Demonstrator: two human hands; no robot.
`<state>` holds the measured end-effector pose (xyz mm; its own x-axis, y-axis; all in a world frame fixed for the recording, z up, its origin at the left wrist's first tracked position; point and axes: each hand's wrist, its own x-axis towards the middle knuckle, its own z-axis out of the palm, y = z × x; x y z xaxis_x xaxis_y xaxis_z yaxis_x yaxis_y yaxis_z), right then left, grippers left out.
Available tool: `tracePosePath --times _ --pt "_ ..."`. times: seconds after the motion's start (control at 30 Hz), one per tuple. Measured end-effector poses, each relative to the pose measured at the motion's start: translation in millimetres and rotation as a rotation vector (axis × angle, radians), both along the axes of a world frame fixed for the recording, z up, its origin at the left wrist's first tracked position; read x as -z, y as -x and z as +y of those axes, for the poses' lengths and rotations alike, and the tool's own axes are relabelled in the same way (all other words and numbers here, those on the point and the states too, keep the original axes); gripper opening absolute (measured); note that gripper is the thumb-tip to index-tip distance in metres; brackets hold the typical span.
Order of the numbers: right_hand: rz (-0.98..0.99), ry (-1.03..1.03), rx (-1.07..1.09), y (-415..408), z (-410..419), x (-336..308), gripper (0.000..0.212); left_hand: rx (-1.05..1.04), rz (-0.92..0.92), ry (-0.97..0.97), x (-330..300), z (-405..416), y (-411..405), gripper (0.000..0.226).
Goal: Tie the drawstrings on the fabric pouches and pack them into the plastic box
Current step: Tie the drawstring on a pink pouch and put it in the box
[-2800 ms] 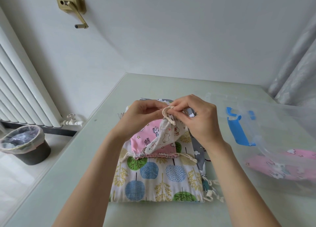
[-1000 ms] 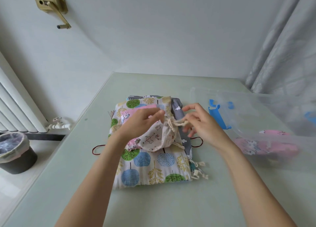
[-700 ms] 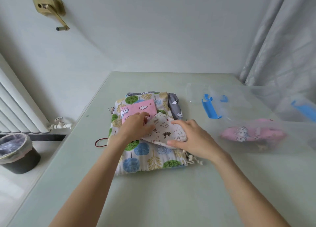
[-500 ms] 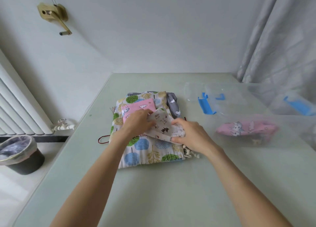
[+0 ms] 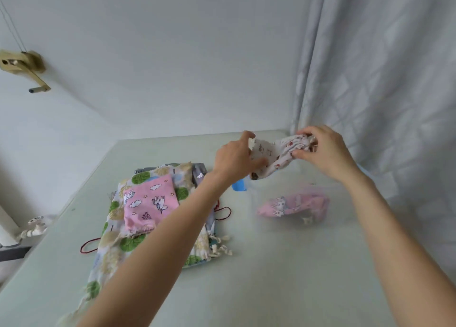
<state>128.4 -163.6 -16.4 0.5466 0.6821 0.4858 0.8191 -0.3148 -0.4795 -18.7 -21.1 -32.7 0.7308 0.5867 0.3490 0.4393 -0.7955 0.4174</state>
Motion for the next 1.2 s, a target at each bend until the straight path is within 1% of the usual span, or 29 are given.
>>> tracePosePath --times 0.03,0.1,0.17,0.23,0.27,0.3,0.37,0.43,0.5,0.53,0.6,0.67,0.73,0.8,0.87,0.93,1.0,1.07,1.13,1.2 --pt "-0.004 0.077 -0.009 -9.7 -3.3 3.2 0.047 0.012 0.075 -0.049 5.3 -1.7 -12.5 0.057" --pt "-0.008 0.22 -0.078 -18.4 -1.1 11.3 0.047 0.032 0.189 -0.142 16.2 -0.6 -23.5 0.048" --pt "-0.003 0.352 -0.149 -23.8 2.8 17.3 0.046 0.018 0.226 -0.229 22.7 0.0 -29.2 0.04" --pt "-0.021 0.503 -0.156 -25.8 9.3 22.9 0.046 0.02 0.164 -0.338 25.2 0.4 -25.8 0.038" --pt "-0.041 0.55 -0.141 -26.4 10.7 24.7 0.044 0.051 0.081 -0.383 24.9 0.4 -22.4 0.034" --pt "-0.053 0.551 -0.128 -25.2 11.8 26.0 0.041 0.099 -0.019 -0.408 24.2 0.3 -16.1 0.029" --pt "-0.05 0.434 -0.135 -17.7 10.7 22.9 0.033 0.19 -0.198 -0.393 19.6 0.0 0.1 0.023" --pt "-0.057 0.221 -0.191 0.5 10.0 19.4 0.024 0.218 -0.33 -0.385 18.2 -0.3 23.4 0.024" --pt "-0.063 0.019 -0.27 30.4 11.4 15.6 0.016 0.198 -0.414 -0.375 22.7 2.5 50.1 0.028" --pt "-0.057 -0.03 -0.316 48.8 15.3 16.7 0.014 0.171 -0.423 -0.354 28.7 6.5 66.4 0.029" --pt "-0.07 -0.032 -0.397 86.1 26.0 22.9 0.013 0.093 -0.383 -0.3 41.8 18.1 98.8 0.026" --pt "-0.103 0.026 -0.48 122.0 46.1 37.6 0.013 -0.027 -0.258 -0.198 59.1 37.0 135.2 0.019" --pt "-0.093 0.128 -0.52 147.4 70.0 57.3 0.015 -0.147 -0.075 -0.064 75.1 55.0 168.1 0.016" --pt "-0.074 0.272 -0.515 163.3 94.0 80.8 0.019 -0.226 0.099 0.018 89.6 67.5 197.4 0.021" --pt "-0.106 0.419 -0.468 172.8 114.6 105.0 0.022 -0.261 0.201 0.062 100.4 73.3 221.6 0.028" --pt "-0.149 0.511 -0.429 177.6 125.5 122.2 0.024 -0.26 0.254 0.102 105.8 73.6 237.2 0.034" --pt "-0.141 0.501 -0.392 179.9 129.8 130.5 0.018 -0.242 0.27 0.139 108.1 73.5 246.8 0.035" --pt "-0.092 0.464 -0.383 177.8 131.3 133.3 0.012 -0.243 0.25 0.171 110.7 75.1 252.8 0.032" --pt "0.043 0.41 -0.414 172.4 129.7 131.7 0.013 -0.267 0.237 0.183 114.0 78.2 256.9 0.024" --pt "0.237 0.3 -0.458 168.2 128.0 125.8 0.015 -0.276 0.206 0.166 117.6 83.2 261.7 0.016"
